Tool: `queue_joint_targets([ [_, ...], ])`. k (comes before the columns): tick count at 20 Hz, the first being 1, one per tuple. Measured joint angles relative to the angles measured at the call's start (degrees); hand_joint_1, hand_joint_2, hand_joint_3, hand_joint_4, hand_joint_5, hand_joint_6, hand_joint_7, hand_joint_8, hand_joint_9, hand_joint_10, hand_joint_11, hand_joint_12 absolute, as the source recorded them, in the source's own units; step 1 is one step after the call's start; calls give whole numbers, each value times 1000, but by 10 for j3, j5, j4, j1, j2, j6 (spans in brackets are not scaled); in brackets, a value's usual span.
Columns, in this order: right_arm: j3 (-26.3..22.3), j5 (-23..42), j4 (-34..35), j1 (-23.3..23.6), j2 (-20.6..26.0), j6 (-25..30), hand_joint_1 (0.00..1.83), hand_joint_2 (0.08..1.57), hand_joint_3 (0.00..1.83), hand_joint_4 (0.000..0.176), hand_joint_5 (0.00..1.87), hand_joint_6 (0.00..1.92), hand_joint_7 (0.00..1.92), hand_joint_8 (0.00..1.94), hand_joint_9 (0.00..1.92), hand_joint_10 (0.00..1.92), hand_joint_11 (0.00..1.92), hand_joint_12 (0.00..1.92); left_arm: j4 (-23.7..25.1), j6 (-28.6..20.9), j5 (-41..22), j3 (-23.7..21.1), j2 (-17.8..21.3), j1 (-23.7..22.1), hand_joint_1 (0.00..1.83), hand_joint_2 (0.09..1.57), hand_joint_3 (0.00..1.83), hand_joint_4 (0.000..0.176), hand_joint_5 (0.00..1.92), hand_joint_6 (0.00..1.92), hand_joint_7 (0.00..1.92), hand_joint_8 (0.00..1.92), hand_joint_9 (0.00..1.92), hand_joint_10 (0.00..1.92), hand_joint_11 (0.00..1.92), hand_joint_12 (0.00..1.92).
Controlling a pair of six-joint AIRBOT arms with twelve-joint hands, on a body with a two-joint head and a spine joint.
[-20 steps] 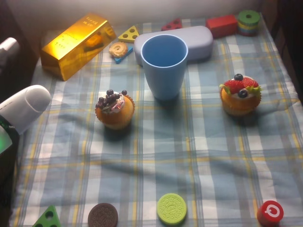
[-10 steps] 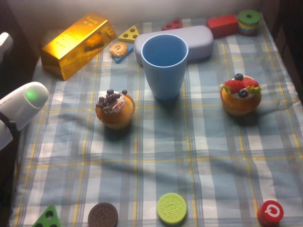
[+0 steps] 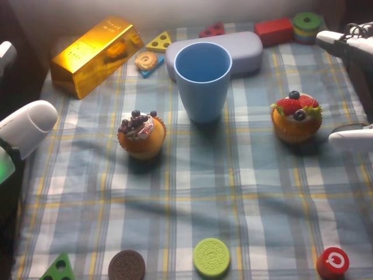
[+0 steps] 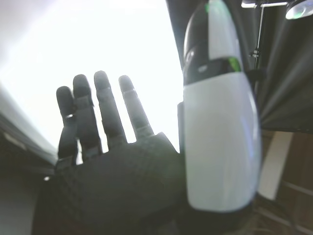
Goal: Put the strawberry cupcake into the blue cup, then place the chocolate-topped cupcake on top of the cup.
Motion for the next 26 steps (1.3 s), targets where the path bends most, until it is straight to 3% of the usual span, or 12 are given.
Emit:
queue_joint_targets([
  [6, 51, -75, -39, 42, -49, 18, 723, 907, 3, 30, 345, 8, 515, 5, 286, 0, 0, 143, -1, 0, 0, 0, -6, 0, 0, 1057, 7, 0, 108, 8, 107, 11, 39, 10, 0, 0],
  [9, 74, -112, -65, 68, -58, 47, 658, 915, 5, 22, 348, 6, 528, 7, 273, 0, 0, 134, -1, 0, 0, 0, -6, 0, 0, 1058, 7, 0, 103, 4, 100, 6, 34, 7, 0, 0],
  [10, 74, -128, -92, 83, -57, 47, 579, 880, 0, 36, 380, 1, 565, 1, 358, 4, 0, 489, -1, 0, 0, 0, -6, 0, 0, 1060, 7, 0, 99, 2, 87, 0, 20, 0, 0, 0],
  [12, 74, -149, -123, 95, -57, 48, 549, 875, 0, 36, 389, 1, 552, 0, 365, 3, 0, 561, -1, 0, 0, 0, -6, 0, 0, 1061, 7, 0, 98, 2, 79, 0, 13, 0, 0, 0],
  [15, 79, -194, -170, 112, -59, 63, 577, 884, 2, 40, 367, 10, 511, 10, 324, 6, 0, 451, -2, 0, 0, 0, -6, 0, 0, 1058, 5, 0, 98, 1, 82, 4, 16, 4, 0, 0],
  [17, 91, -199, -196, 112, -59, 113, 602, 888, 1, 42, 380, 2, 592, 6, 337, 4, 0, 320, -1, 0, 1, 1, -6, 0, 0, 1049, 0, 0, 105, 3, 97, 9, 28, 8, 0, 0],
  [18, 97, -201, -204, 113, -59, 127, 647, 903, 1, 39, 383, 1, 613, 4, 332, 1, 0, 173, -1, 0, 2, 1, -6, 0, 0, 1060, 5, 0, 104, 2, 92, 6, 28, 7, 0, 0],
  [20, 108, -210, -204, 116, -59, 135, 666, 917, 0, 8, 384, 0, 636, 0, 388, 1, 0, 265, 1, 0, 3, 1, -6, 0, 0, 1050, 0, 0, 103, 2, 97, 7, 34, 8, 0, 0],
  [21, 109, -213, -203, 118, -58, 135, 653, 907, 0, 19, 388, 2, 654, 7, 385, 0, 0, 265, 1, 0, 3, 1, -6, 0, 0, 1061, 5, 0, 106, 2, 104, 9, 40, 10, 0, 0],
  [22, 111, -218, -210, 122, -59, 136, 635, 894, 0, 48, 377, 3, 633, 4, 340, 8, 0, 149, 1, 0, 4, 1, -6, 0, 0, 1043, 0, 0, 91, 0, 81, 1, 23, 3, 0, 0],
  [25, 125, -227, -216, 138, -72, 137, 598, 893, 1, 31, 389, 0, 699, 2, 379, 3, 0, 194, 3, 0, 4, 5, -6, 0, 0, 1046, 0, 0, 98, 5, 80, 5, 26, 7, 0, 0],
  [26, 130, -231, -222, 141, -77, 137, 584, 899, 1, 38, 363, 0, 666, 0, 348, 0, 0, 214, 2, 0, 5, 5, -6, 0, 0, 1050, 1, 0, 94, 3, 73, 1, 14, 1, 0, 0],
])
